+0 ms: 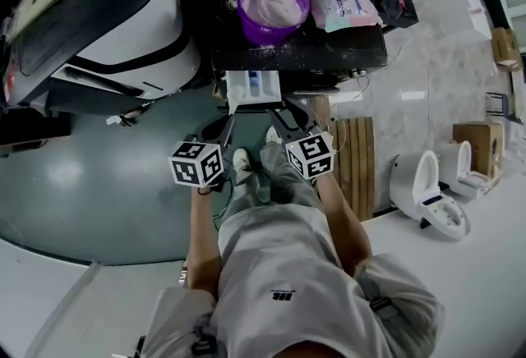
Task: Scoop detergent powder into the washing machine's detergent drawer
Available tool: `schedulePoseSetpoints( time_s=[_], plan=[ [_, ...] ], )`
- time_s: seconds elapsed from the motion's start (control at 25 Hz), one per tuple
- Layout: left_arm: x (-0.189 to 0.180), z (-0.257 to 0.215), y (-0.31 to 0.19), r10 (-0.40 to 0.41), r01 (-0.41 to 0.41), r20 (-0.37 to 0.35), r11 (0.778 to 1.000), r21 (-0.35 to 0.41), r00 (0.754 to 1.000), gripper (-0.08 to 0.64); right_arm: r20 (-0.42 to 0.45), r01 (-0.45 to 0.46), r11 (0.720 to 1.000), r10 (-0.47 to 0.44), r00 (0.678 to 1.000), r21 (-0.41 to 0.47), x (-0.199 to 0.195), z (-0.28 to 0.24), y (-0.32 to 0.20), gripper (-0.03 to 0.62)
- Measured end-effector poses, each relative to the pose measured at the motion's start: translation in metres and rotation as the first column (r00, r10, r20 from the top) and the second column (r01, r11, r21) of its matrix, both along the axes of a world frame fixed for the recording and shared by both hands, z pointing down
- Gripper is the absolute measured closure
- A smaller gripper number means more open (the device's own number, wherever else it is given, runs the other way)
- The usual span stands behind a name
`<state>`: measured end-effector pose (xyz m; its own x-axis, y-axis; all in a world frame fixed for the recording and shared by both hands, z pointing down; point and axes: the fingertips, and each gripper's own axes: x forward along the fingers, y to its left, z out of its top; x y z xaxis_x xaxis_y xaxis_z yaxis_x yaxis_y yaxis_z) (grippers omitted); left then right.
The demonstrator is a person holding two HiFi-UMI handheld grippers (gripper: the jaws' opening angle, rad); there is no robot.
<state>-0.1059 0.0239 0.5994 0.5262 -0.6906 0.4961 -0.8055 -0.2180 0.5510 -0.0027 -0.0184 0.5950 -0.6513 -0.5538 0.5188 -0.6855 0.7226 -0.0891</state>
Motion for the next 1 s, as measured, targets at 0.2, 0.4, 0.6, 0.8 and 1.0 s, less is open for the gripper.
schedulePoseSetpoints(
  time_s=[0.2, 0.4, 0.6, 0.8, 1.0],
  plan=[
    [0.004, 0.017, -0.008, -0.005, 0.005, 0.030, 1.000, -0.011, 1.000, 0.545, -0.001, 0.008, 1.000, -0.008, 1.000, -0.027, 0.003, 0.018, -0.002, 0.437],
    [0.006, 0.035, -0.015, -0.018, 0.020, 0.059, 0.999, -0.030, 0.998, 0.545, 0.005, 0.022, 0.999, -0.022, 1.000, -0.046, 0.001, 0.033, -0.005, 0.440],
    [0.006, 0.049, -0.019, -0.014, 0.020, 0.134, 0.999, -0.050, 0.991, 0.545, 0.010, 0.024, 0.998, -0.023, 1.000, -0.054, 0.001, 0.040, -0.007, 0.442],
    [0.008, 0.059, -0.023, 0.007, 0.006, 0.205, 0.998, -0.063, 0.979, 0.545, 0.023, 0.023, 0.997, -0.021, 1.000, -0.070, 0.001, 0.045, -0.005, 0.443],
    [0.004, 0.068, -0.024, 0.030, -0.006, 0.322, 0.997, -0.076, 0.946, 0.545, 0.032, 0.022, 0.996, -0.019, 0.999, -0.085, 0.002, 0.050, -0.001, 0.445]
  ],
)
